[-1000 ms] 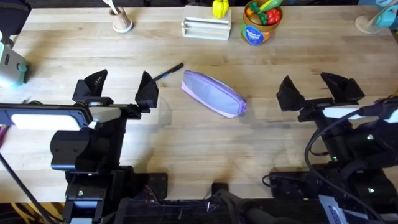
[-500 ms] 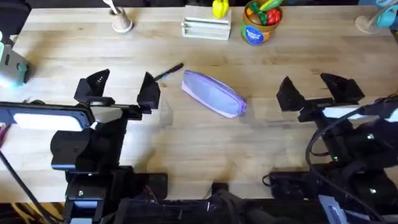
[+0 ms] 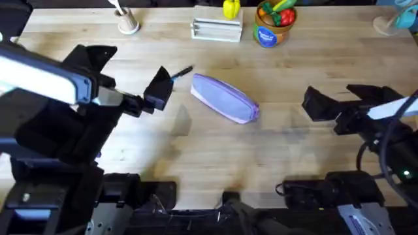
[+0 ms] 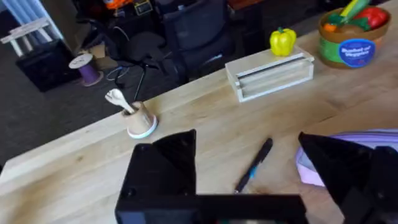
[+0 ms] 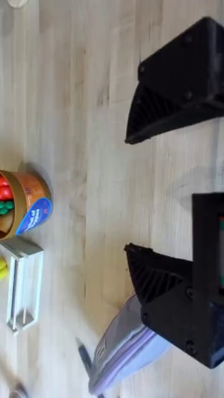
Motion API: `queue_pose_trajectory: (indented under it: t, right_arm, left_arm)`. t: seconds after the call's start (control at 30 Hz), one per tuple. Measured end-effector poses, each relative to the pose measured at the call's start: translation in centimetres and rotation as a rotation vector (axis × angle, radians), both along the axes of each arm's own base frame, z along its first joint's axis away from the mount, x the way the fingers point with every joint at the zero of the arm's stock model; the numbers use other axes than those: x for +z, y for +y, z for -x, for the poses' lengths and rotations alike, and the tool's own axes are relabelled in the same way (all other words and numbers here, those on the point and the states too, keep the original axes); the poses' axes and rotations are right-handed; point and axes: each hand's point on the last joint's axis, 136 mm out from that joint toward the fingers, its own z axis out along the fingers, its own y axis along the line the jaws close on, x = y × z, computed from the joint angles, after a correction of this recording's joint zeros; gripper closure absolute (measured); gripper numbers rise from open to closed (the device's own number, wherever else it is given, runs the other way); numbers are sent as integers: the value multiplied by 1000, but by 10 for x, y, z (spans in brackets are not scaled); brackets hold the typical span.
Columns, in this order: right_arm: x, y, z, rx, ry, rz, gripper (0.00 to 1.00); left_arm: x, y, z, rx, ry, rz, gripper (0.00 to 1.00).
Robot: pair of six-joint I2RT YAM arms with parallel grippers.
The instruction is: Unzip the bag, pick up the pens from the table one at a time and place them inside, then zip the bag closed.
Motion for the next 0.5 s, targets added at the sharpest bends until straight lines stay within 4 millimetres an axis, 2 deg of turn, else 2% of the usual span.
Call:
queue_pose_trajectory:
  t: [0.1, 0.13, 0.2, 0.23, 0.37, 0.5]
  right_arm:
    - [22, 0, 0, 1, 41, 0, 5]
    - [37, 2, -3, 9, 102, -4, 5]
    - [45, 3, -5, 17, 148, -7, 5]
    - [58, 4, -11, 21, 189, -10, 5]
    - [67, 5, -22, 23, 201, -11, 6]
    - [62, 5, -26, 23, 229, -11, 6]
  left_arm:
    - [14, -10, -18, -75, 46, -69, 10]
    - [24, -19, -42, -144, 86, -124, 10]
    - [29, -25, -59, -196, 115, -163, 10]
    - [30, -34, -78, -288, 177, -236, 10]
    - [22, -45, -94, -447, 287, -372, 9]
    - [14, -58, -94, -635, 341, -546, 9]
